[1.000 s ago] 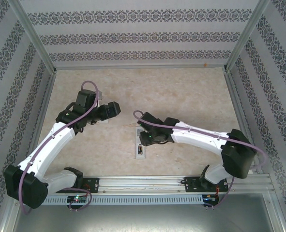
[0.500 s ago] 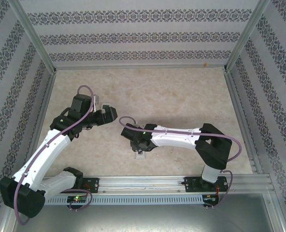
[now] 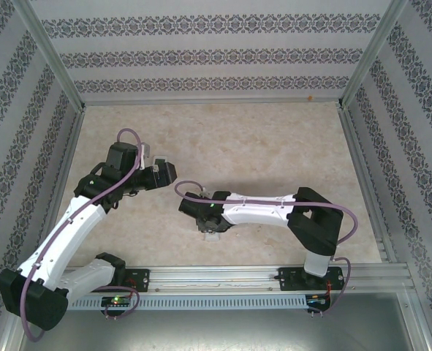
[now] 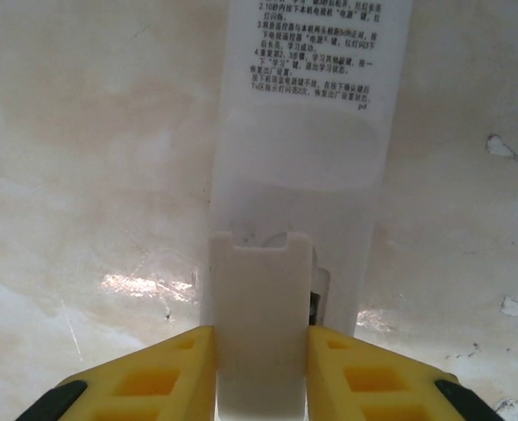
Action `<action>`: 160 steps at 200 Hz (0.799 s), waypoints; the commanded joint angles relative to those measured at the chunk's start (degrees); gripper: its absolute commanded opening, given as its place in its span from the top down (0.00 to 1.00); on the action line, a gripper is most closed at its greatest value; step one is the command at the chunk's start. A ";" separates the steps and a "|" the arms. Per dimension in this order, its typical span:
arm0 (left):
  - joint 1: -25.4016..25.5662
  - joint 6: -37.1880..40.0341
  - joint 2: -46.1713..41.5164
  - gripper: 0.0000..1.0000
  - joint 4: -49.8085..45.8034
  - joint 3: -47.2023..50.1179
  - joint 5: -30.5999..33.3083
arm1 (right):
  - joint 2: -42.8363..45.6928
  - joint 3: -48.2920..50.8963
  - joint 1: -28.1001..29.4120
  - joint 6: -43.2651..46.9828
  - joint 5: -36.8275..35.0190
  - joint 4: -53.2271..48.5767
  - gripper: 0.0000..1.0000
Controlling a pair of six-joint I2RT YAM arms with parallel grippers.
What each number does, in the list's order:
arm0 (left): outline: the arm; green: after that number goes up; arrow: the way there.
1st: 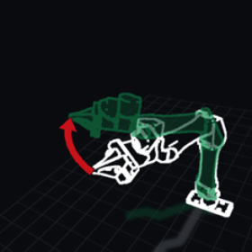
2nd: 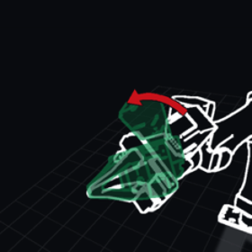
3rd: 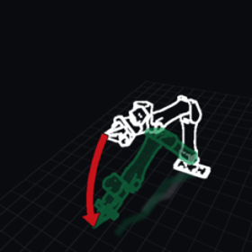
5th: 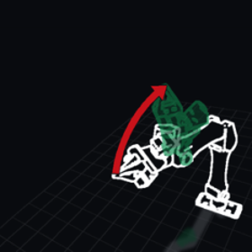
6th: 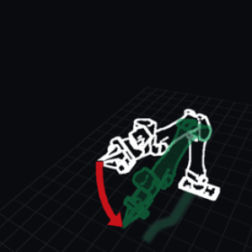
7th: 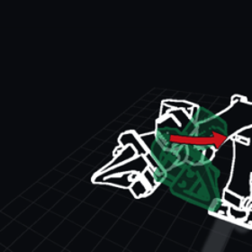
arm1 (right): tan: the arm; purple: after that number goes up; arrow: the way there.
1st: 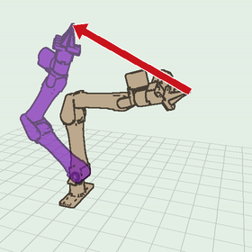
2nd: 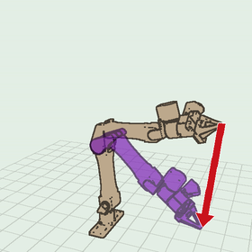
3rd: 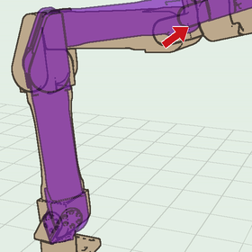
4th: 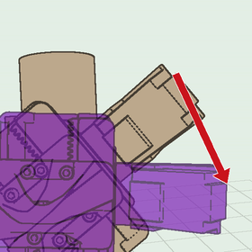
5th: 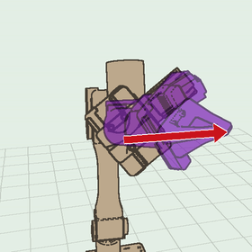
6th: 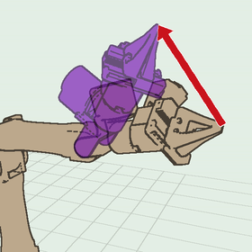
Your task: Load the batteries into the remote control
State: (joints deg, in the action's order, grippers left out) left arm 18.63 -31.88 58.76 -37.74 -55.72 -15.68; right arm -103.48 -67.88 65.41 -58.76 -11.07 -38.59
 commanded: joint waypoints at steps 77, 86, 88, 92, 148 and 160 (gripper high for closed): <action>-0.78 1.30 -1.75 0.00 -1.46 -0.16 0.12 | -1.14 -1.03 2.03 -3.30 -1.23 -4.12 0.62; -0.79 1.31 -1.75 0.00 -1.44 -0.02 0.16 | -1.08 -1.03 1.99 -3.30 -1.18 -4.05 0.61; -0.75 1.36 -1.75 0.00 -1.44 0.00 0.18 | -1.10 -1.03 2.00 -3.33 -1.15 -4.06 0.61; -0.71 1.36 -1.76 0.00 -1.44 -0.08 0.16 | -1.09 -1.07 1.99 -3.36 -1.23 -4.17 0.62; -0.75 1.38 -1.82 0.00 -1.46 0.46 0.22 | -1.21 -1.16 1.98 -3.84 -0.80 -3.86 0.74; -0.73 1.47 -1.84 0.00 -1.54 0.57 0.31 | -1.42 -1.14 1.94 -4.12 -0.58 -4.03 0.75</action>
State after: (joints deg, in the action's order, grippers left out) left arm 18.63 -31.86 57.84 -37.76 -55.70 -15.66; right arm -103.79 -68.20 66.65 -61.63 -11.16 -40.95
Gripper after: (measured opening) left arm 0.998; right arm 0.259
